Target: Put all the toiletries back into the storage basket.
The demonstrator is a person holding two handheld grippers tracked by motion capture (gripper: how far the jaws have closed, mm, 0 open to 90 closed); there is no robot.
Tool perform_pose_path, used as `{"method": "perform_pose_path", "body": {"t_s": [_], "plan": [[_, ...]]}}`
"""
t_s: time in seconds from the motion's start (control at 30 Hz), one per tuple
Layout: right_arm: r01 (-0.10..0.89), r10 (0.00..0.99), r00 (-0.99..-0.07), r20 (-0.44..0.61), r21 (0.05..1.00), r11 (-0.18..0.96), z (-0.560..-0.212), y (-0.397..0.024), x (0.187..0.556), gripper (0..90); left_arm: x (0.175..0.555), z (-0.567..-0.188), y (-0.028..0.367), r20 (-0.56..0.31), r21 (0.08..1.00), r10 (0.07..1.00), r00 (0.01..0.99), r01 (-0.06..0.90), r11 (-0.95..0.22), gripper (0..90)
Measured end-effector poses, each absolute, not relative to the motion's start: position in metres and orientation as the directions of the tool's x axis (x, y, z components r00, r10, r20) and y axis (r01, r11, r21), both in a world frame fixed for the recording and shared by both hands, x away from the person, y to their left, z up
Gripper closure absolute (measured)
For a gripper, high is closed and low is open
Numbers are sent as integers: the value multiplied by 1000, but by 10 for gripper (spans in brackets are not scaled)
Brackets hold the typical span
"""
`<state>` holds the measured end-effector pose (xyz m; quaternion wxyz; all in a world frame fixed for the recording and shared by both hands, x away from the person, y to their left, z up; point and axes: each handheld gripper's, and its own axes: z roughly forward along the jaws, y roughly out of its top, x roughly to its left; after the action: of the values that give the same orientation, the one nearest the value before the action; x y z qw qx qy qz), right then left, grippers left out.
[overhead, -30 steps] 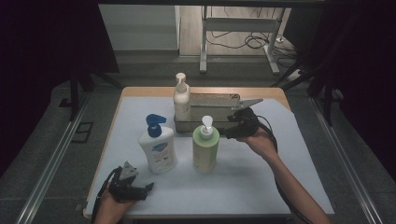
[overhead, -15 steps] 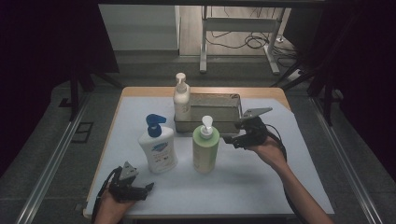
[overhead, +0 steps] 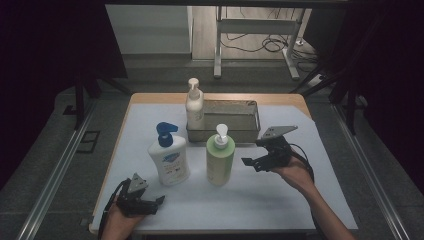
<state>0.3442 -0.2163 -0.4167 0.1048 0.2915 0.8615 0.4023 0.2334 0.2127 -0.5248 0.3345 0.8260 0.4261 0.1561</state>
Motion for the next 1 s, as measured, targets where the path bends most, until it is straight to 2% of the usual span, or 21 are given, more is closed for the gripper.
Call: {"method": "perform_pose_path", "body": {"t_s": [0.2,0.3,0.6,1.0], "plan": [[402,564,-824,55,758,514,-419,-214,331,118,233,-525,213,-27,686,808,588,600,-413,107],[399,551,-832,60,755,520,-421,-210,326,68,233,-525,213,-28,686,809,587,600,-411,107],[380,501,-862,79,756,533,-426,-194,318,0,233,-525,212,-30,688,810,586,600,-409,107],[357,474,-878,72,758,546,-428,-168,318,0,233,-525,213,-27,688,809,588,598,-411,107]]}}
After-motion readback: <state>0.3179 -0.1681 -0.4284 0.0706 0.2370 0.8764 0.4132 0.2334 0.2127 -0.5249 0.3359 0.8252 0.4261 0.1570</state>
